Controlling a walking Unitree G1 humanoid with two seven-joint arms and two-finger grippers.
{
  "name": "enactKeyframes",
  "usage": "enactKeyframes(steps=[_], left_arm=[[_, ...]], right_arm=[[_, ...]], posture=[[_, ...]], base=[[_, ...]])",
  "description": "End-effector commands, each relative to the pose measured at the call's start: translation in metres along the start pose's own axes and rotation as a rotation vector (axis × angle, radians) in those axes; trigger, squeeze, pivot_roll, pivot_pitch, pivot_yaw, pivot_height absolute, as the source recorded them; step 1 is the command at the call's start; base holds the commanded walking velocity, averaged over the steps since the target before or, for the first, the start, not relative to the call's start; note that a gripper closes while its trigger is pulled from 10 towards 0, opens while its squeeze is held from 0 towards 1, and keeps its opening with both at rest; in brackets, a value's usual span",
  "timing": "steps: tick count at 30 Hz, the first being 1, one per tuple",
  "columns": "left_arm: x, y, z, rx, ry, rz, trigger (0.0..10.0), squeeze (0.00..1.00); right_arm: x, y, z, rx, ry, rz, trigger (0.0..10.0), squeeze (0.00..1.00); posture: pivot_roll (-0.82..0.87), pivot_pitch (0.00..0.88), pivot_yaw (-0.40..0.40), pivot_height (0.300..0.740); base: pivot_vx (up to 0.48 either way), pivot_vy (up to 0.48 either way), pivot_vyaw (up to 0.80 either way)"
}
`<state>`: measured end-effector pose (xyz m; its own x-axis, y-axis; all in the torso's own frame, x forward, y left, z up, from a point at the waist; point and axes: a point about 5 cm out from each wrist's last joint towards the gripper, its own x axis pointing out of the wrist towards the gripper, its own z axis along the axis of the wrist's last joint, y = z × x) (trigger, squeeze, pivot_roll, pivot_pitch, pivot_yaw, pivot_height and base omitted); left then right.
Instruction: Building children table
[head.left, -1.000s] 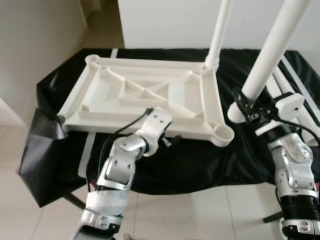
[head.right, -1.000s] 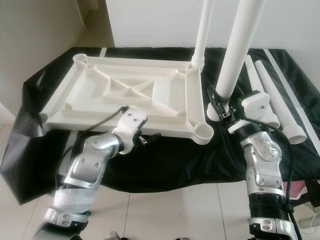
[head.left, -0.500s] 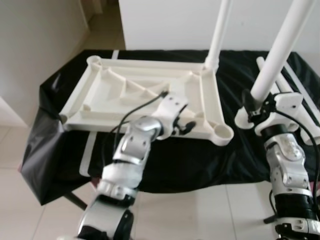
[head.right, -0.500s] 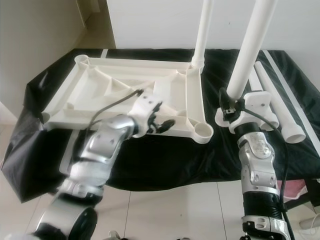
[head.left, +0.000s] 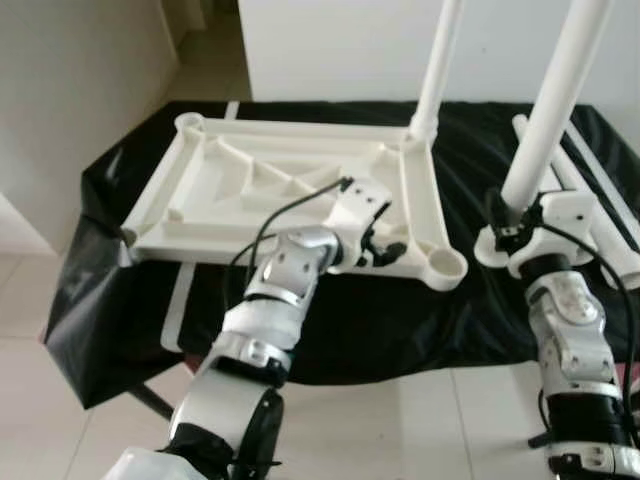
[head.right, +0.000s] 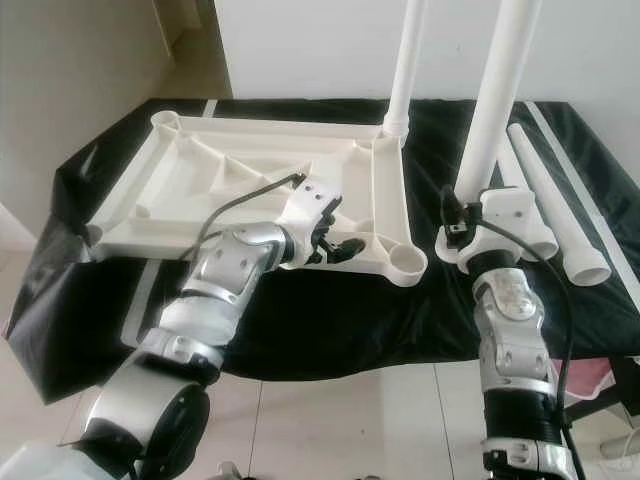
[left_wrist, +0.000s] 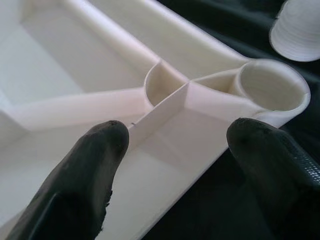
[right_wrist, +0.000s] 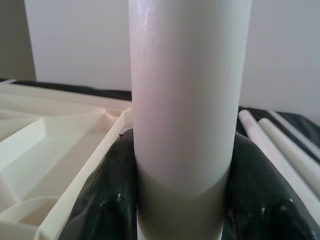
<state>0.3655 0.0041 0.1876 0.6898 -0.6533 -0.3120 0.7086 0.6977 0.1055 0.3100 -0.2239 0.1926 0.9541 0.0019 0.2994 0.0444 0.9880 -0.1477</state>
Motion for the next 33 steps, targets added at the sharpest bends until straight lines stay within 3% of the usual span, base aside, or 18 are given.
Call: enactKeyframes(steps=[1,6,13,23,27,31,33], left_arm=[[0.006,0.004,0.004,-0.042,0.026,0.442,10.0,0.00],[0.010,0.001,0.002,-0.011,0.070,0.492,10.0,0.00],[0.014,-0.007,-0.018,0.052,0.174,0.427,10.0,0.00],[0.023,-0.026,-0.014,0.078,0.146,0.390,10.0,0.00],[0.027,-0.042,-0.015,0.177,0.145,0.332,10.0,0.00],[0.028,-0.048,-0.016,0.232,0.134,0.282,10.0,0.00],[0.027,-0.050,-0.023,0.332,0.133,0.224,10.0,0.00]], right_arm=[[0.001,0.002,0.004,-0.004,-0.010,-0.002,10.0,0.00],[0.002,0.003,0.005,-0.005,-0.009,-0.006,10.0,0.00],[0.005,0.000,0.010,-0.007,-0.021,-0.028,10.0,0.00],[0.008,-0.006,0.016,-0.020,-0.034,-0.042,10.0,0.00],[0.010,-0.008,0.024,-0.026,-0.056,-0.047,10.0,0.00],[0.010,-0.009,0.026,-0.032,-0.061,-0.048,10.0,0.00],[0.009,-0.009,0.028,-0.034,-0.068,-0.046,10.0,0.00]], posture=[[-0.05,0.049,0.016,0.740],[-0.05,0.052,0.016,0.740],[-0.05,0.060,0.022,0.740],[-0.04,0.061,0.019,0.740],[-0.05,0.064,0.023,0.740],[-0.05,0.064,0.023,0.740],[-0.05,0.064,0.027,0.740]], base=[[0.000,0.000,0.00],[0.000,0.000,0.00],[0.000,0.000,0.00],[0.000,0.000,0.00],[0.000,0.000,0.00],[0.000,0.000,0.00],[0.000,0.000,0.00]])
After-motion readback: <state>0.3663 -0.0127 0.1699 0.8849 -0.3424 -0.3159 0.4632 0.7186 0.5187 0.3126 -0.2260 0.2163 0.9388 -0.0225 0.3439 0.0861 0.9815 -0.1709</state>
